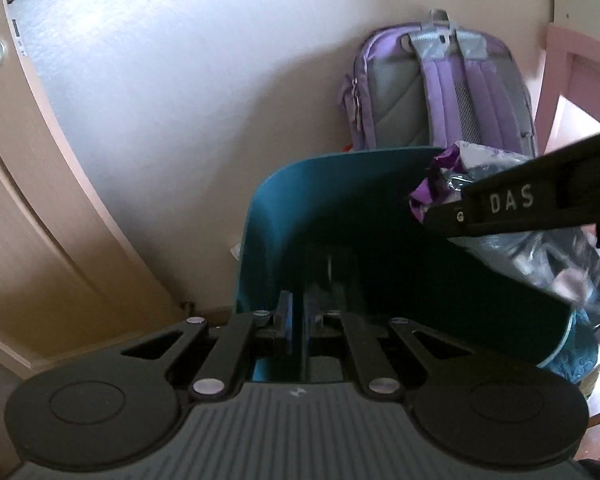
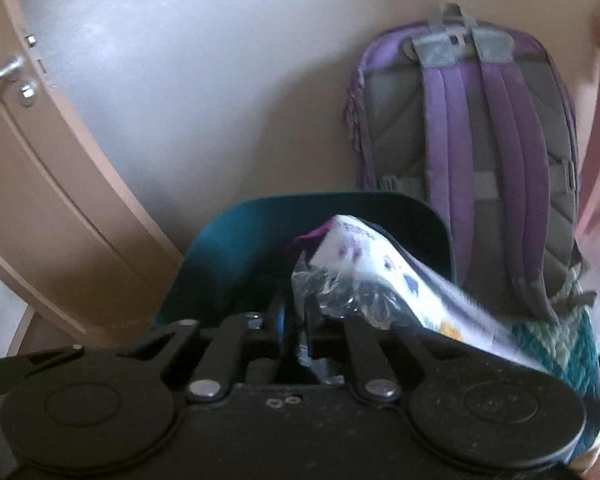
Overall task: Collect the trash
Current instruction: 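Carry the clear tray and foil wrapper up to the teal bin with both tools, then open both tools to drop the tray and wrapper into the bin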
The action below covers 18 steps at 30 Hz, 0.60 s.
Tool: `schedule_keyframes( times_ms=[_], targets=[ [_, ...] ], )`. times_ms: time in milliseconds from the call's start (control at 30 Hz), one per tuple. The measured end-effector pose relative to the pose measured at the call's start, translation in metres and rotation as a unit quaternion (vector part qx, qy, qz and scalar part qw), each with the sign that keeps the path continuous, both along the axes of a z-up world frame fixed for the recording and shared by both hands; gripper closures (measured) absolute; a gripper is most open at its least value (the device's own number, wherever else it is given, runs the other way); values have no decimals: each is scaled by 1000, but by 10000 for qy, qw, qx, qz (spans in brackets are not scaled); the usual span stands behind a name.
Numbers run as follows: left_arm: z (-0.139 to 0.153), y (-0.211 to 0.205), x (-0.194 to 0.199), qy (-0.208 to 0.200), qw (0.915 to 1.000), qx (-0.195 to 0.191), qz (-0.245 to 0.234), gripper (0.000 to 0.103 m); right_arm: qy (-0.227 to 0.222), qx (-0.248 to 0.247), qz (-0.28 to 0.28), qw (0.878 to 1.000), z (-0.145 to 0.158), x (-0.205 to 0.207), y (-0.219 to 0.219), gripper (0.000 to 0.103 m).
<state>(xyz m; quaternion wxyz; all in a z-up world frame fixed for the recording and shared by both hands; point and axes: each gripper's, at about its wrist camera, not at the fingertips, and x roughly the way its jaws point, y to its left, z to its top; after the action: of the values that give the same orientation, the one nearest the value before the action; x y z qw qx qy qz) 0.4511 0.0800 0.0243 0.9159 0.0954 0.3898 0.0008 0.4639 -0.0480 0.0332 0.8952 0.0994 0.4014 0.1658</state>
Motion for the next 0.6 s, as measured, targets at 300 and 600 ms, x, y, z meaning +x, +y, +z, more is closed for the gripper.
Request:
schedule_keyframes(
  times_ms=[300, 600],
  targets=[
    [-14, 3, 2, 274, 9988, -395, 85, 95, 267, 173, 29, 9995, 0, -7, -8, 65],
    [-5, 7, -35, -186, 9990, -401, 104, 35, 517, 336, 136, 9980, 15, 15, 4, 52]
  ],
)
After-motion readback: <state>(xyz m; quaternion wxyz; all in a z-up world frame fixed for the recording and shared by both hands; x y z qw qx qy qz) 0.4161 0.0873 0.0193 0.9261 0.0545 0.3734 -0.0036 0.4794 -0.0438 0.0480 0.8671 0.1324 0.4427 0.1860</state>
